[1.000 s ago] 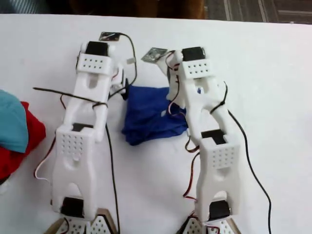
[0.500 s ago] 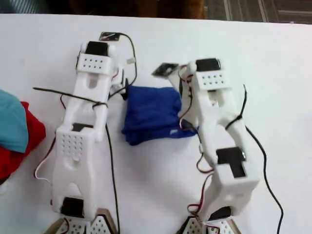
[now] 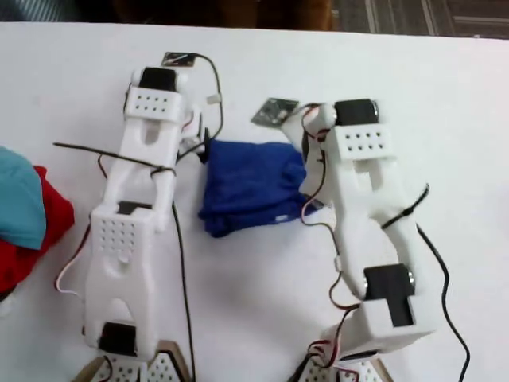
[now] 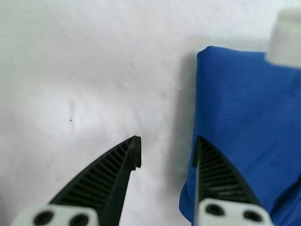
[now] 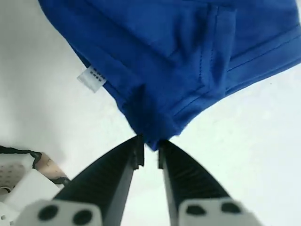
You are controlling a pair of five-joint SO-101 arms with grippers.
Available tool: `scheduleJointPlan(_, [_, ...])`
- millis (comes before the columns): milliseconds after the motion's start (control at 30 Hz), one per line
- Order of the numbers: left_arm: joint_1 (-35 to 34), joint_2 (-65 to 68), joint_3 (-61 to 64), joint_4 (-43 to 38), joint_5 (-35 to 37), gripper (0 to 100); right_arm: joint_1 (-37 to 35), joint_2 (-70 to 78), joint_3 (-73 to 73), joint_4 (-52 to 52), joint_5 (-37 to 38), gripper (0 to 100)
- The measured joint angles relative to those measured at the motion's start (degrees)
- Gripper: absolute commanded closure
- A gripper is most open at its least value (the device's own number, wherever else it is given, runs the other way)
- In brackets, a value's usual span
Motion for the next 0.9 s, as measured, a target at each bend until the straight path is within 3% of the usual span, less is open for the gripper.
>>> scheduleJointPlan(333, [0.0,0.0,0.0,0.0,0.0,80,0.0,1.6,-7.8,0.0,2.6,81.2])
scheduleJointPlan(700, [0.0,0.0,0.0,0.0,0.0,80,-0.4,31.9,-33.8,0.1,2.6,81.2])
scheduleJointPlan(900, [0.0,0.0,0.0,0.0,0.0,80,-2.5,38.0,-40.8,0.1,2.6,81.2])
